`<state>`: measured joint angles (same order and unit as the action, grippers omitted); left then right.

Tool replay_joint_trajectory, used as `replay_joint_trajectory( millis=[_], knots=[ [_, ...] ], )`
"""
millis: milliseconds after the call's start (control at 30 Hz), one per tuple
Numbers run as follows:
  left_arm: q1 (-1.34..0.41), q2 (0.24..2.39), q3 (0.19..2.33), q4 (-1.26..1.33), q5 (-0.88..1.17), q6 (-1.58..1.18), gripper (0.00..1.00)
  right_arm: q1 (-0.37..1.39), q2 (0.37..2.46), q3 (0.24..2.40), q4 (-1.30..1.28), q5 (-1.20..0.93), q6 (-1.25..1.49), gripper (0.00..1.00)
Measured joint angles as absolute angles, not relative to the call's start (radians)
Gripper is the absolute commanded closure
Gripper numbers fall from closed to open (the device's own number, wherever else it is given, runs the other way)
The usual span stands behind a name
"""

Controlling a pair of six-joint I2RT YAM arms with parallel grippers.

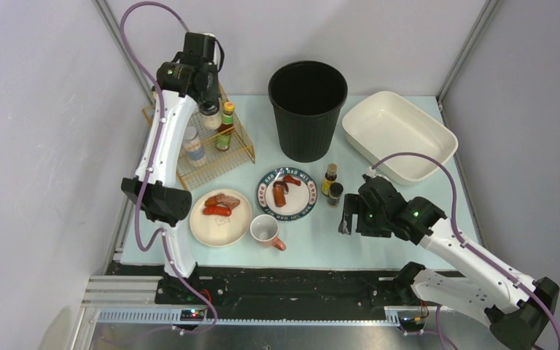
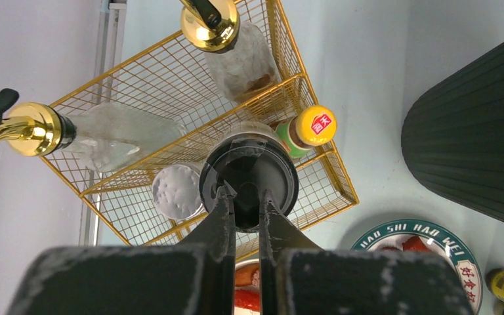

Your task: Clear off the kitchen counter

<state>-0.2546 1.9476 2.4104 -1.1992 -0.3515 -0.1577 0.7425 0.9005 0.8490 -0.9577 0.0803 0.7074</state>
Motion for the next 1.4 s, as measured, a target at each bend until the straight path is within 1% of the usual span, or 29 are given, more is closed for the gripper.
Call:
replay_joint_trajectory(
  millis=[133,367,700,1233,1400],
  knots=[
    [-0.255,1.948,2.390,-1.193,-0.343,-0.159,1.00,0.745,0.900,0.849,-0.958,0.080,0.708,0.14],
    [-0.252,1.948,2.277,-1.190,-0.356,-0.159,1.00,0.755,0.900,0.849,-0.957,0.080,0.710,0.14],
    [-0.210,1.946,2.185,-1.142,-0.362,-0.176,1.00,0.772,0.898,0.848,-0.959,0.081,0.727,0.14],
    [-0.181,1.913,1.914,-0.948,-0.358,-0.195,1.00,0.809,0.897,0.848,-0.959,0.093,0.750,0.14],
    [-0.179,1.898,1.862,-0.896,-0.360,-0.206,1.00,0.817,0.897,0.842,-0.959,0.096,0.752,0.13]
  ],
)
